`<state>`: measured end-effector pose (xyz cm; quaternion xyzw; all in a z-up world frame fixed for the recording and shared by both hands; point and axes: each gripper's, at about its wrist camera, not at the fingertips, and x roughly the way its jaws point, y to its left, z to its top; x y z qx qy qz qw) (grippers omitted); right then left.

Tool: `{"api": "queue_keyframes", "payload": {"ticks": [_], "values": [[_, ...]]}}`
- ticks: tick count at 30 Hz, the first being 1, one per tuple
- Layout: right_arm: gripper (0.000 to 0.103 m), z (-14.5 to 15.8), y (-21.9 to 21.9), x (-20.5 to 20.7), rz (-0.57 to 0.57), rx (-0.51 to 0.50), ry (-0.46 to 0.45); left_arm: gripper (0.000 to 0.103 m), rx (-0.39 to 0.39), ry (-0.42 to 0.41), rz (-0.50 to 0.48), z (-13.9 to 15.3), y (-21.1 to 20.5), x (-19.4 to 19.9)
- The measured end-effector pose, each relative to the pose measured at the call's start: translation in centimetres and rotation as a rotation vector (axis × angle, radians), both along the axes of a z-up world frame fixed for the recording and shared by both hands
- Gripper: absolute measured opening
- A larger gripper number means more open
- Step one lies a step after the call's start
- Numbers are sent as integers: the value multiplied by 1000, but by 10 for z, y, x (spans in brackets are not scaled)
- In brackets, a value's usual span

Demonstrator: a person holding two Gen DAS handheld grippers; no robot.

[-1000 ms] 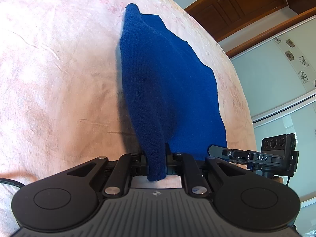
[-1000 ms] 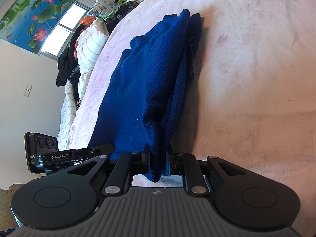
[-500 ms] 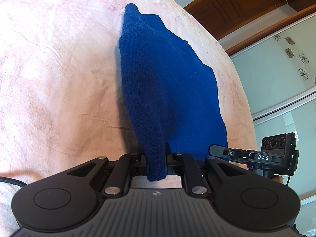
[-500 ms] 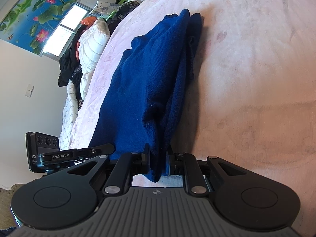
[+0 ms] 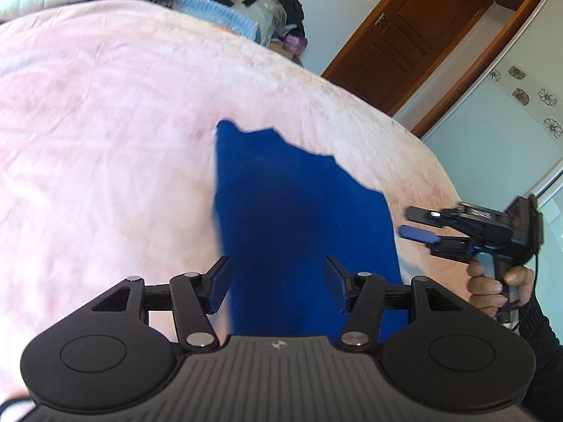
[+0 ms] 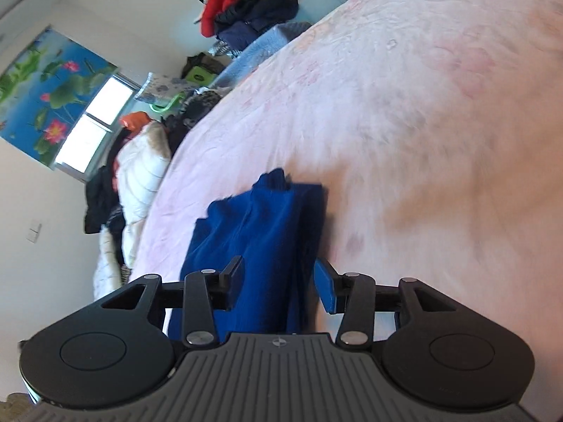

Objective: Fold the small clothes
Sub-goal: 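Fold the held edge over the stack with both grippers and lay it down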

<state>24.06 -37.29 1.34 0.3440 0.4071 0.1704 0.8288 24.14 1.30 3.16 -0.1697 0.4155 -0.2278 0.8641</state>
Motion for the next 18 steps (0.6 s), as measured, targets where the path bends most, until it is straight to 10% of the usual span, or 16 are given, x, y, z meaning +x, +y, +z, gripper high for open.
{"api": "queue_keyframes", "payload": {"ticks": [4, 6, 13, 18], "values": [[45, -10, 34, 47, 20, -89, 39, 55, 120, -105, -111, -6, -49, 6], [7, -13, 51, 58, 51, -129, 38, 55, 219, -108, -145, -21, -65, 10], [3, -32, 35, 62, -17, -149, 65, 56, 275, -185, -214, -37, -65, 13], [30, -11, 41, 24, -84, -188, -15, 54, 318, -227, -157, -15, -66, -16]]}}
